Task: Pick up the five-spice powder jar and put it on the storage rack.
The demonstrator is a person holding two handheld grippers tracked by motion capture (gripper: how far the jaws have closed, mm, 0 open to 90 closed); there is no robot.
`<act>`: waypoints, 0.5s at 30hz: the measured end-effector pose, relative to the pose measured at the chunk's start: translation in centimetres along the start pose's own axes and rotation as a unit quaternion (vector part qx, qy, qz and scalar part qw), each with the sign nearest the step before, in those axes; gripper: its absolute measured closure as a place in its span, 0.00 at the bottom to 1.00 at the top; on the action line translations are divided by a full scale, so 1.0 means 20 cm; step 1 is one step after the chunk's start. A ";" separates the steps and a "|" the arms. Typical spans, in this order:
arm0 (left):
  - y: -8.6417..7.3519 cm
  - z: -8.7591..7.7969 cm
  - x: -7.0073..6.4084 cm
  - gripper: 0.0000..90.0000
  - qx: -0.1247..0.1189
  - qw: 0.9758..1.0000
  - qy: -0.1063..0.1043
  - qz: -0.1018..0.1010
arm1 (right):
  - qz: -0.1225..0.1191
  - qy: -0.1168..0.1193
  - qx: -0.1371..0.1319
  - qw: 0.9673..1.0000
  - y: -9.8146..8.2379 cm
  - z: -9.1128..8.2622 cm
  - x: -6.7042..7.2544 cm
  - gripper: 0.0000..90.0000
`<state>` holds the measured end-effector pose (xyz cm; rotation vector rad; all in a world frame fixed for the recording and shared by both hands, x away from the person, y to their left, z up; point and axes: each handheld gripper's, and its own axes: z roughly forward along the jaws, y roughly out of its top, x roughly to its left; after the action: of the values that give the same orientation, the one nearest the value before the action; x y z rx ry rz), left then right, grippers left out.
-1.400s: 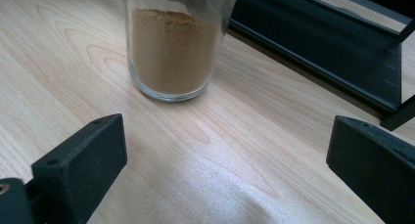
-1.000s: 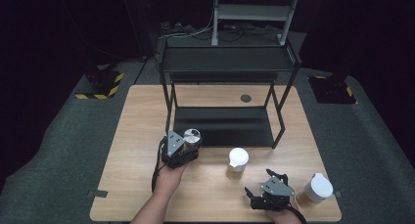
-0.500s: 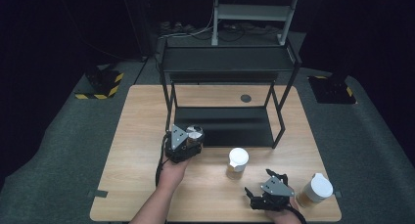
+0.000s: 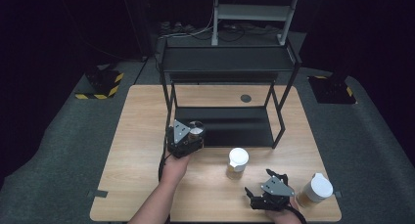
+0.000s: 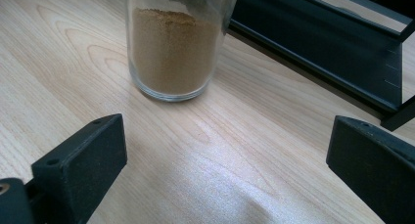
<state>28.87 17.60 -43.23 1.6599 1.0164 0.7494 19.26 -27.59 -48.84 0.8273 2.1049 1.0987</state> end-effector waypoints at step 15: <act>0.00 0.11 0.02 0.38 0.006 1.000 0.013 -0.016 | 0.004 0.001 -0.003 1.000 0.00 0.00 0.00 0.01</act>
<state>30.88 17.07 -43.88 1.6434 1.0657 0.7462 19.26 -27.72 -48.88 0.8338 2.1007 1.1089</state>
